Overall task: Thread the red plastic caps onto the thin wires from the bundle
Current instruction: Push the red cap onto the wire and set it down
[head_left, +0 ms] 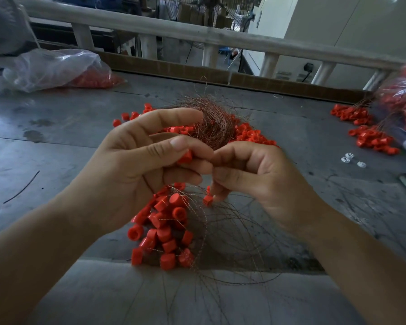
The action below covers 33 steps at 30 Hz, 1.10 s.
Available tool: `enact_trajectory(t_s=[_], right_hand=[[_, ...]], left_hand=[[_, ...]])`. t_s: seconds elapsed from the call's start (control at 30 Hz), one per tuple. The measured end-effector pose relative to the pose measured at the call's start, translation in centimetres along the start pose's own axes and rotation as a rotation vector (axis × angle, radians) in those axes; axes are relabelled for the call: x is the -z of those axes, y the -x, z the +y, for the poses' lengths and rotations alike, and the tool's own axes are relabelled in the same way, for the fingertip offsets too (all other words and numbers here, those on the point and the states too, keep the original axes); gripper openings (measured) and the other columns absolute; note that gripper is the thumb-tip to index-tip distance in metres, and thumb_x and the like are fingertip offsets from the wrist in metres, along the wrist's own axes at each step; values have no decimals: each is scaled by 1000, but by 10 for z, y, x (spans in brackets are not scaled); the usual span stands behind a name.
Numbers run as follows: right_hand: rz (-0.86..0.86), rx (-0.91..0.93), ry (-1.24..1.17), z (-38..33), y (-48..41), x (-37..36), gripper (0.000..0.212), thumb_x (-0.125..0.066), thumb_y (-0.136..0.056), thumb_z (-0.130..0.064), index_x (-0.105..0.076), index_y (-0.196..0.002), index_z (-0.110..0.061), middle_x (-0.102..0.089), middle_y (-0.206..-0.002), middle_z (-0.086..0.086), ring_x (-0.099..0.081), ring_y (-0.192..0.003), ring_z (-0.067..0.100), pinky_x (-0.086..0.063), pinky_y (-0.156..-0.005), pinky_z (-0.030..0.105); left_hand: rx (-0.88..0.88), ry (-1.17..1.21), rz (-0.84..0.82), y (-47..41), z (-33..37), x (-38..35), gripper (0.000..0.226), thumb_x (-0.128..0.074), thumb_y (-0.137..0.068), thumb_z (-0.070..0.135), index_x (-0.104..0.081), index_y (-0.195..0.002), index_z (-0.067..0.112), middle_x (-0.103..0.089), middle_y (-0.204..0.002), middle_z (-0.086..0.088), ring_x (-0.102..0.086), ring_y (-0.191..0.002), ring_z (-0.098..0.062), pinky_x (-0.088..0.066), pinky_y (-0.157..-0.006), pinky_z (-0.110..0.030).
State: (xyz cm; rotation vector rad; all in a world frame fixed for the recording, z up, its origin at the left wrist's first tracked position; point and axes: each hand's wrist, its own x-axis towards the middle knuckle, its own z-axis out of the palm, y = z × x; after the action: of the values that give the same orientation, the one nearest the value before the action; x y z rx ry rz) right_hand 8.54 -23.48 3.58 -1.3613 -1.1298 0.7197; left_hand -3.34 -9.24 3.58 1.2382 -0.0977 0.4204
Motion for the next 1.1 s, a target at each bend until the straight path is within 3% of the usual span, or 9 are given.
enact_trajectory(t_s=[0.13,0.23,0.37,0.47,0.6,0.77,0.87,0.97,1.1], right_hand=[[56,9,104,-2,-1,0,12,-56,-78,-12,-66,-82,-17,-55,-64,12,-46,-43,3,-43,-42,19],[77,78,174,-4,0,-1,13,-54,-83,-10,-65,-86,-17,-46,-49,-8,-37,-36,0,-30,-39,7],[118,174,242,-5,-1,-1,13,-56,-85,-10,-66,-87,-19,-38,-42,-14,-34,-37,-1,-27,-41,5],[119,201,267,-6,-1,1,13,-59,-81,-22,-65,-92,-22,-33,-44,-12,-33,-38,0,-31,-44,6],[17,239,206,-10,2,2,19,-52,-86,-10,-62,-102,-9,-51,-47,-22,-48,-42,-11,-32,-42,0],[-71,132,182,-8,-1,5,14,-51,-80,-16,-63,-87,-16,-63,-64,-19,-54,-50,-16,-36,-48,-2],[58,112,422,-4,-1,8,13,-57,-81,-21,-69,-84,-15,-66,-66,0,-49,-42,-4,-36,-42,5],[120,83,683,0,-2,12,10,-62,-84,-17,-70,-79,-15,-59,-55,-4,-45,-43,10,-37,-41,21],[57,-11,819,4,-4,17,9,-64,-84,-19,-71,-80,-17,-61,-61,-11,-53,-57,1,-42,-54,12]], left_hand=[[-10,-166,42,0,-1,3,31,-79,-53,33,-73,-81,21,-71,-73,-1,-66,-61,-8,-52,-55,-17],[19,-330,35,-1,1,3,47,-81,-37,58,-72,-74,32,-71,-72,7,-65,-63,-1,-51,-56,-14],[4,-417,38,-3,0,8,22,-80,-56,30,-72,-76,35,-71,-74,13,-65,-67,2,-50,-58,-11],[18,-449,61,-6,-1,10,36,-82,-47,11,-72,-75,32,-71,-73,11,-65,-65,0,-50,-57,-12],[19,-406,65,-6,5,10,27,-70,-45,29,-72,-72,32,-70,-68,11,-65,-62,1,-49,-54,-11],[-27,-512,-4,-4,5,7,40,-81,-41,10,-72,-70,36,-70,-66,16,-65,-60,4,-48,-53,-8],[-20,-542,51,-5,3,15,25,-71,-49,31,-72,-74,33,-70,-68,15,-65,-63,3,-48,-55,-8],[-1,-622,101,-7,6,25,27,-69,-52,31,-72,-78,27,-71,-70,10,-66,-63,0,-50,-56,-11],[37,-769,169,-7,3,28,31,-71,-43,36,-72,-73,32,-71,-68,6,-66,-60,-6,-53,-59,-14]])
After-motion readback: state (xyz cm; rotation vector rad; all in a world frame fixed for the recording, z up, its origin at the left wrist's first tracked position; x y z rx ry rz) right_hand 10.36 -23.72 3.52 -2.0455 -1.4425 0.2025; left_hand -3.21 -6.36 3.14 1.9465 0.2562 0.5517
